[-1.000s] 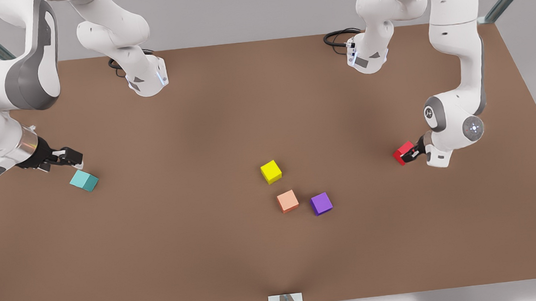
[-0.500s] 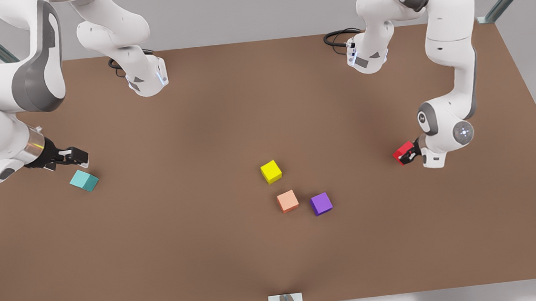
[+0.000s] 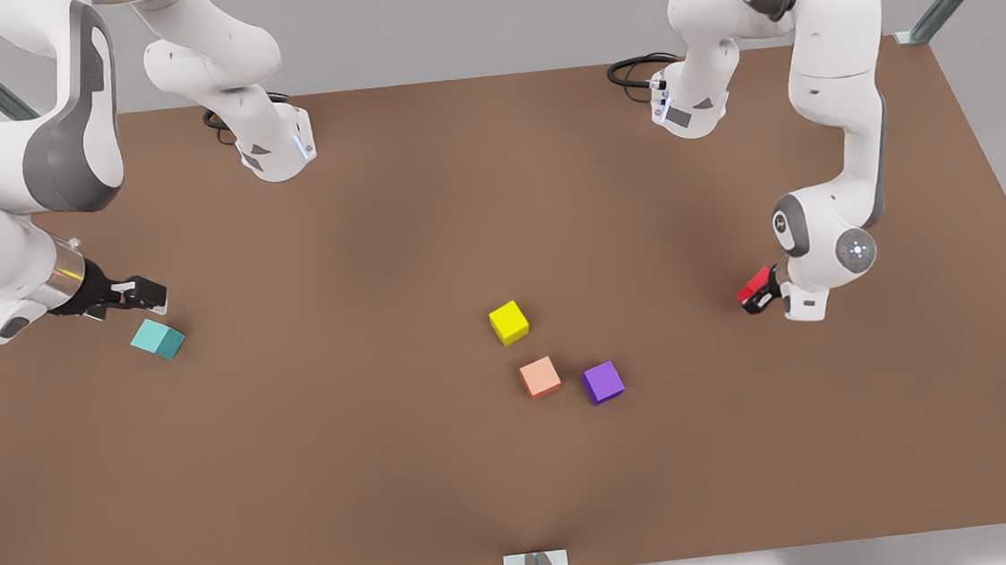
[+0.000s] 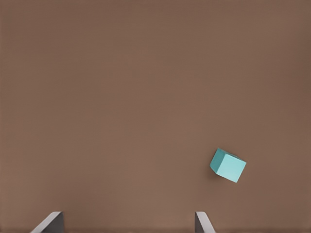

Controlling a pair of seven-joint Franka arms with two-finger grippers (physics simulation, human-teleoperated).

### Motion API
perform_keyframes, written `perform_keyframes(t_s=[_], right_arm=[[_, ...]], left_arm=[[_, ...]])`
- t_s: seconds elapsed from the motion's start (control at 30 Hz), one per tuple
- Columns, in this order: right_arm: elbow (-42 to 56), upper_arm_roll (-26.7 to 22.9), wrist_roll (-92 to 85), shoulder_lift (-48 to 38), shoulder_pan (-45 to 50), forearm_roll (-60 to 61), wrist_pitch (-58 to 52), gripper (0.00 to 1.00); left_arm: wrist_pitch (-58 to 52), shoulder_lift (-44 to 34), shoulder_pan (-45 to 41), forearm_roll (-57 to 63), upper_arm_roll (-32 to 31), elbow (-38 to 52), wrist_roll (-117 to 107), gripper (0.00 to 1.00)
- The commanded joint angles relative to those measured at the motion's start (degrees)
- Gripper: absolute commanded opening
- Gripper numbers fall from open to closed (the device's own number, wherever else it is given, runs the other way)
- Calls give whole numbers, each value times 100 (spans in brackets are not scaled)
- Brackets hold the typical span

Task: Pick up red wooden cube and pass to hand red wooden cube and place in blue wooden cube

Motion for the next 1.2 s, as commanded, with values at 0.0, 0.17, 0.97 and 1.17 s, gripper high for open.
perform_keyframes(t_s=[0.0, 0.17, 0.97, 1.17], right_arm=[[3, -3, -4, -6, -1, 6, -8, 100], [213, 6, -4, 223, 210, -12, 1, 100], [1216, 577, -11500, 3519, 131, 7213, 977, 100], [1277, 621, -12133, 3879, 518, 8039, 616, 100]], left_arm=[[-30, -128, -11, -67, -136, 105, 9, 57], [-3255, 662, 15, -1472, -1410, 3216, -35, 57], [-2007, 3396, 50, -5498, -4179, 6319, 5607, 58], [-2007, 3545, 50, -5990, -4267, 6328, 6144, 58]])
